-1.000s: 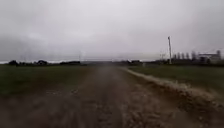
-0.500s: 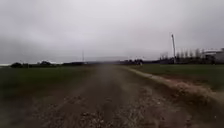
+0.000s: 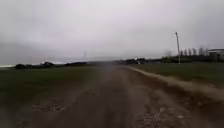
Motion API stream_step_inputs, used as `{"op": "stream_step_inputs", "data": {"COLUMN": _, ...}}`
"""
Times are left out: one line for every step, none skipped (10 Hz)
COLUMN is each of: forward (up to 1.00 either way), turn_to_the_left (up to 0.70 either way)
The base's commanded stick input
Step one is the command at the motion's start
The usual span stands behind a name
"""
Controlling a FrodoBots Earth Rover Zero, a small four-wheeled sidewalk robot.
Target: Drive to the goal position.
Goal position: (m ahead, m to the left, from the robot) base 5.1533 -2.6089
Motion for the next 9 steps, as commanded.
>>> {"op": "stream_step_inputs", "data": {"forward": 0.85, "turn_to_the_left": 0.00}}
{"op": "stream_step_inputs", "data": {"forward": 0.85, "turn_to_the_left": 0.00}}
{"op": "stream_step_inputs", "data": {"forward": 0.85, "turn_to_the_left": 0.00}}
{"op": "stream_step_inputs", "data": {"forward": 0.85, "turn_to_the_left": -0.13}}
{"op": "stream_step_inputs", "data": {"forward": 0.85, "turn_to_the_left": -0.32}}
{"op": "stream_step_inputs", "data": {"forward": 0.85, "turn_to_the_left": -0.33}}
{"op": "stream_step_inputs", "data": {"forward": 0.85, "turn_to_the_left": -0.33}}
{"op": "stream_step_inputs", "data": {"forward": 0.85, "turn_to_the_left": -0.33}}
{"op": "stream_step_inputs", "data": {"forward": 0.85, "turn_to_the_left": -0.33}}
